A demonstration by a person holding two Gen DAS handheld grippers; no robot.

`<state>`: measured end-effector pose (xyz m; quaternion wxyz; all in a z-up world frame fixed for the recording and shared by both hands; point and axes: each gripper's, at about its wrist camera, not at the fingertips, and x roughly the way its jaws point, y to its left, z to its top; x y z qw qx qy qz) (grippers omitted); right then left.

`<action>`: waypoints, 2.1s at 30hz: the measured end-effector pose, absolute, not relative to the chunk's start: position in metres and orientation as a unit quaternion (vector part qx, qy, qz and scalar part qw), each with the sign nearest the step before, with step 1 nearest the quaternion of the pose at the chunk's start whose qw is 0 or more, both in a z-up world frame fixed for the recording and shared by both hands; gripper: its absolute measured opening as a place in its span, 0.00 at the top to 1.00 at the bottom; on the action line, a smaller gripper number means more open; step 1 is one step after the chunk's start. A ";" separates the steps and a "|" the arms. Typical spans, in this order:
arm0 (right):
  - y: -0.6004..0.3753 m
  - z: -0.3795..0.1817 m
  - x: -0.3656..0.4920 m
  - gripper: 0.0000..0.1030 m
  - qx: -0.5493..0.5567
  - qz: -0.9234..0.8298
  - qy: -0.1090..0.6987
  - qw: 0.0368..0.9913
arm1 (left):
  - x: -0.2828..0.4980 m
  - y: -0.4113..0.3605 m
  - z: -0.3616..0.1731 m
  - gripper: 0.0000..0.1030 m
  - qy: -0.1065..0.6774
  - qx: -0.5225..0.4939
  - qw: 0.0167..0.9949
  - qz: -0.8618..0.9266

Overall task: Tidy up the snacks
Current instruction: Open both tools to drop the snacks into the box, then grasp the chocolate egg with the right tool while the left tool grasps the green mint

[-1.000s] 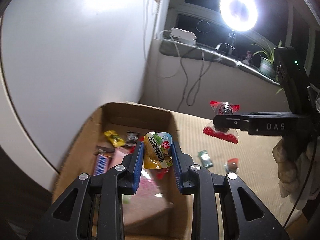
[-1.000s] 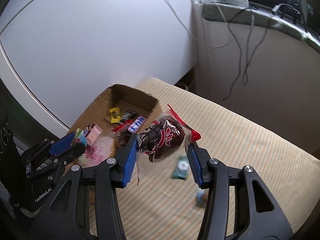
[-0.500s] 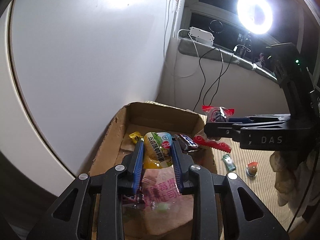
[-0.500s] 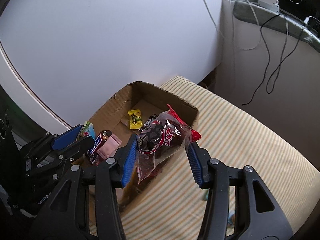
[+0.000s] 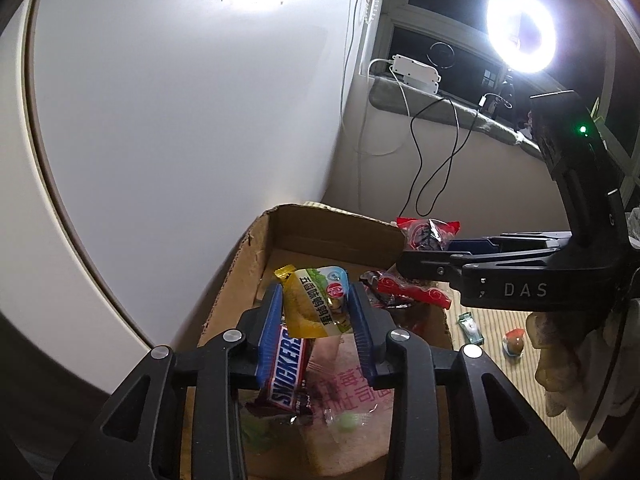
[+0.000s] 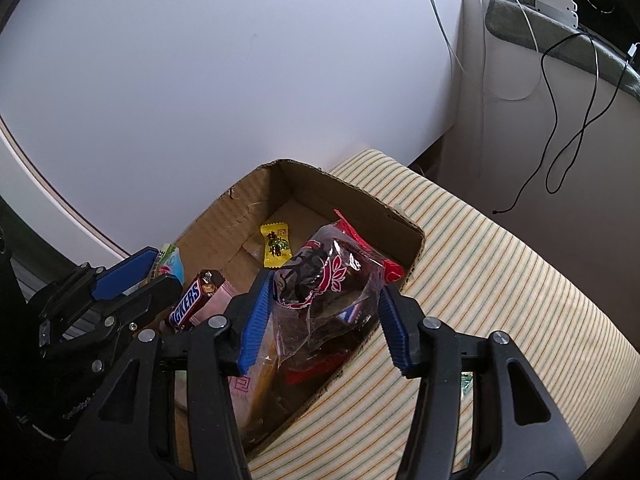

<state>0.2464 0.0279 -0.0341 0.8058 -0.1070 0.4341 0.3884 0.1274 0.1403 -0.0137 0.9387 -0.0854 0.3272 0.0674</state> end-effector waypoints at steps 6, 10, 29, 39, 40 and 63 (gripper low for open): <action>0.031 -0.031 0.243 0.30 -0.114 0.390 0.422 0.811 | 0.125 0.143 -0.012 0.64 0.324 -0.087 0.939 0.073; 0.029 -0.027 0.241 0.27 -0.118 0.386 0.416 0.815 | 0.121 0.141 -0.010 0.64 0.322 -0.084 0.940 0.074; -0.024 0.009 0.222 0.06 -0.113 0.365 0.368 0.848 | 0.102 0.113 0.007 0.49 0.302 -0.070 0.948 0.064; -0.091 0.011 0.216 0.06 -0.097 0.350 0.353 0.862 | 0.100 0.076 0.008 0.49 0.299 -0.066 0.952 0.028; -0.097 0.011 0.216 0.06 -0.095 0.348 0.352 0.864 | 0.101 0.070 0.008 0.49 0.298 -0.067 0.952 0.023; -0.166 -0.088 0.222 0.18 -0.198 0.338 0.399 0.829 | 0.157 -0.032 -0.050 0.69 0.373 -0.035 0.925 -0.059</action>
